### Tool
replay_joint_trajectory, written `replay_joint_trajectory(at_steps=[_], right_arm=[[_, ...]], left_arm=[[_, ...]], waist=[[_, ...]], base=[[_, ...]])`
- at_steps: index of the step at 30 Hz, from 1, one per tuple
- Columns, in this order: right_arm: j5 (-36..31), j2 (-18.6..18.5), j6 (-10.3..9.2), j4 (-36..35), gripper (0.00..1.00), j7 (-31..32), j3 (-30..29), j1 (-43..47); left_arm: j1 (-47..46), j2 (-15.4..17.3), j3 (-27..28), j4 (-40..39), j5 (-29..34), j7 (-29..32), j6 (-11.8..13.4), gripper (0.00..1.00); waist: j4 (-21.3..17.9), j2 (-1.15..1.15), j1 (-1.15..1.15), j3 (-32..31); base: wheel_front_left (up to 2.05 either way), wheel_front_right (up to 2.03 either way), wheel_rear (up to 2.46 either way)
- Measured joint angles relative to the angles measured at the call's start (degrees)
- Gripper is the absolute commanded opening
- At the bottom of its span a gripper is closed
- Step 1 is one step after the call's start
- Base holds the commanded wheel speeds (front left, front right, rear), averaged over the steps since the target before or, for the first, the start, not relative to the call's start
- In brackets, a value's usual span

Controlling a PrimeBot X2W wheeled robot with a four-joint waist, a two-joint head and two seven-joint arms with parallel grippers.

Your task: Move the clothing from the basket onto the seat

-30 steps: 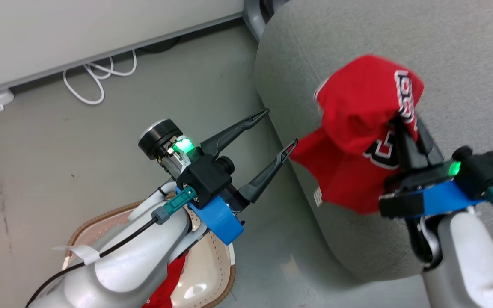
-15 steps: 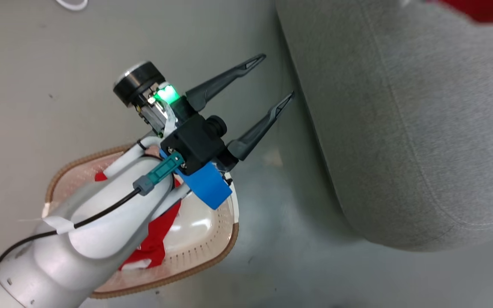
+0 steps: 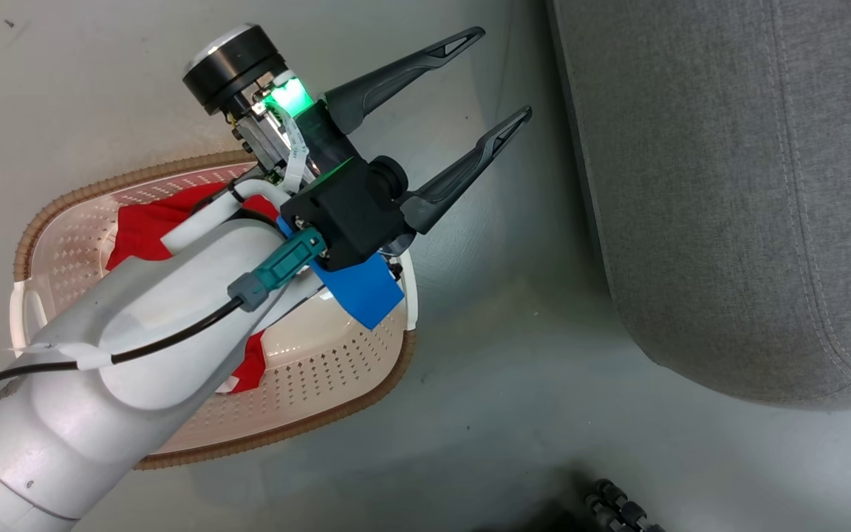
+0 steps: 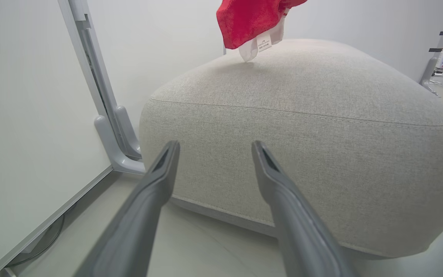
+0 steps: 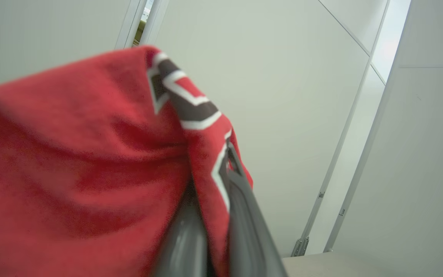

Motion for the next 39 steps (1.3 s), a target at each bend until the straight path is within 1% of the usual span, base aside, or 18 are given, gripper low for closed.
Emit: replay_joint_trajectory(at_steps=[4,11,14,20,21,22,25,27,30,33,37,39], right_arm=[[0.4,0.3,0.00,4.4,0.00,0.0,-0.6,2.1],[0.5,5.1,0.00,13.1,0.00,0.0,-0.3,6.0],[0.5,6.6,0.00,16.8,0.00,0.0,-0.3,7.6],[1.9,8.7,0.00,21.2,0.00,0.0,-0.4,9.3],[1.9,8.7,0.00,21.2,0.17,0.0,-0.3,9.6],[2.0,8.8,0.00,21.3,1.00,0.0,-0.3,9.9],[3.2,9.4,-0.01,20.8,1.00,0.0,-0.4,12.0],[2.9,9.3,0.00,19.7,1.00,0.0,0.9,15.1],[2.9,9.5,0.00,17.5,1.00,0.0,0.6,20.7],[1.8,9.7,0.00,15.2,1.00,0.0,1.4,26.8],[1.2,10.4,0.00,11.6,1.00,0.0,2.1,32.7],[0.9,11.4,-0.01,10.0,1.00,0.0,2.5,35.6]], left_arm=[[0.0,0.4,-0.2,0.0,0.0,0.0,0.0,1.00],[0.0,0.6,-0.5,-0.1,-0.1,0.0,0.0,1.00],[0.0,0.4,-0.6,0.0,-0.2,0.0,0.0,1.00],[0.5,0.4,0.0,0.2,-0.2,0.0,0.0,1.00],[0.8,0.4,0.1,0.3,-0.3,0.0,0.0,1.00],[1.3,0.3,0.3,0.3,-0.3,0.0,0.0,1.00],[2.6,-0.3,1.0,0.4,-0.3,0.0,0.0,1.00],[3.9,-1.4,1.7,0.4,-0.3,0.0,0.0,1.00],[6.2,-2.9,2.7,0.3,-0.3,0.0,0.0,1.00],[8.8,-4.5,4.5,0.3,-0.3,0.0,0.0,1.00],[13.1,-5.6,8.0,0.3,-0.2,0.0,0.0,1.00],[15.5,-6.1,9.6,0.5,0.0,0.0,0.0,1.00]], waist=[[-0.2,0.00,0.00,0.8],[-0.1,0.00,-0.01,1.2],[0.3,0.00,-0.01,1.2],[0.7,0.00,-0.01,0.2],[0.7,0.01,-0.01,-0.1],[0.7,0.00,-0.01,-0.5],[0.7,0.01,-0.01,-2.0],[0.7,0.00,-0.01,-3.4],[0.8,0.00,-0.02,-6.0],[1.2,0.01,-0.02,-8.9],[1.7,0.00,-0.02,-13.2],[2.0,0.01,-0.02,-15.4]], base=[[0.00,0.00,0.00],[0.00,0.00,0.00],[0.00,0.00,0.00],[0.00,0.00,0.00],[0.00,0.00,0.00],[0.00,0.00,0.00],[0.00,0.00,0.00],[0.00,0.00,0.00],[0.00,0.00,0.00],[0.00,0.00,0.00],[0.00,0.00,0.00],[0.00,0.00,0.00]])
